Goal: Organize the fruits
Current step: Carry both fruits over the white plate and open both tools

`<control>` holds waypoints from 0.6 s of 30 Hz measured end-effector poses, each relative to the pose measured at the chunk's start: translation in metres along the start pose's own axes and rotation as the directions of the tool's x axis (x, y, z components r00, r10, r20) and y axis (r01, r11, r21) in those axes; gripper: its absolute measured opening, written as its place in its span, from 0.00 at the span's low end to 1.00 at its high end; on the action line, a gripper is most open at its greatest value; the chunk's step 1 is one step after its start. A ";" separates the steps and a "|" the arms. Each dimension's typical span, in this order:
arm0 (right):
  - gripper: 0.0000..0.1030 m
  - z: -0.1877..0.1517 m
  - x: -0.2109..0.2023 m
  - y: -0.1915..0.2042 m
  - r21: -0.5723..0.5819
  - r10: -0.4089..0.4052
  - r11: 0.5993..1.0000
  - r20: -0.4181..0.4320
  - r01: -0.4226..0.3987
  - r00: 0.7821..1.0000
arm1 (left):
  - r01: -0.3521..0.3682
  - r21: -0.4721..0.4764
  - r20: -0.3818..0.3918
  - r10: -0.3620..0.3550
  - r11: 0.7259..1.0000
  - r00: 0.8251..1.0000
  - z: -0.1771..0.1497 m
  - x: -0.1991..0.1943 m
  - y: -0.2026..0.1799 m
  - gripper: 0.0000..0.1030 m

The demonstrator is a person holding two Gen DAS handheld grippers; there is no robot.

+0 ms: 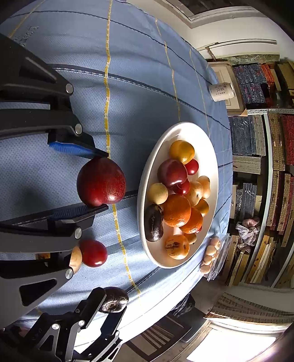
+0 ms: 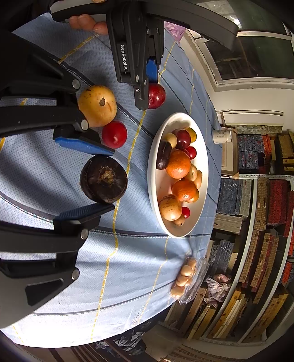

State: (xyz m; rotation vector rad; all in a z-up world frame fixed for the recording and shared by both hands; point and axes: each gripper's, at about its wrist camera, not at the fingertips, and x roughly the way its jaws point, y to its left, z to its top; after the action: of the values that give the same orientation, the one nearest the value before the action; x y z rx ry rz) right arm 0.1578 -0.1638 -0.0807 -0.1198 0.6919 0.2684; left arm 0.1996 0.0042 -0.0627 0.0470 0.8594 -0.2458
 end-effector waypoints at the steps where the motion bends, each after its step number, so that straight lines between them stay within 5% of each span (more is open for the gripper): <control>1: 0.40 0.000 0.000 0.001 -0.001 -0.001 1.000 0.001 0.001 1.000 | 0.000 -0.001 0.001 0.000 1.000 1.000 -0.001 -0.001 0.000 0.39; 18: 0.40 0.010 -0.003 -0.005 0.004 0.033 0.999 0.010 -0.033 0.999 | -0.013 0.002 0.109 0.013 1.000 0.994 0.038 -0.044 0.008 0.39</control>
State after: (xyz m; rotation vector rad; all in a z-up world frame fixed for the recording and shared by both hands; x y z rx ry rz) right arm 0.1631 -0.1670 -0.0717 -0.1030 0.6848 0.2986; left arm 0.2021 0.0155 -0.0050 0.0411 0.7495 -0.2351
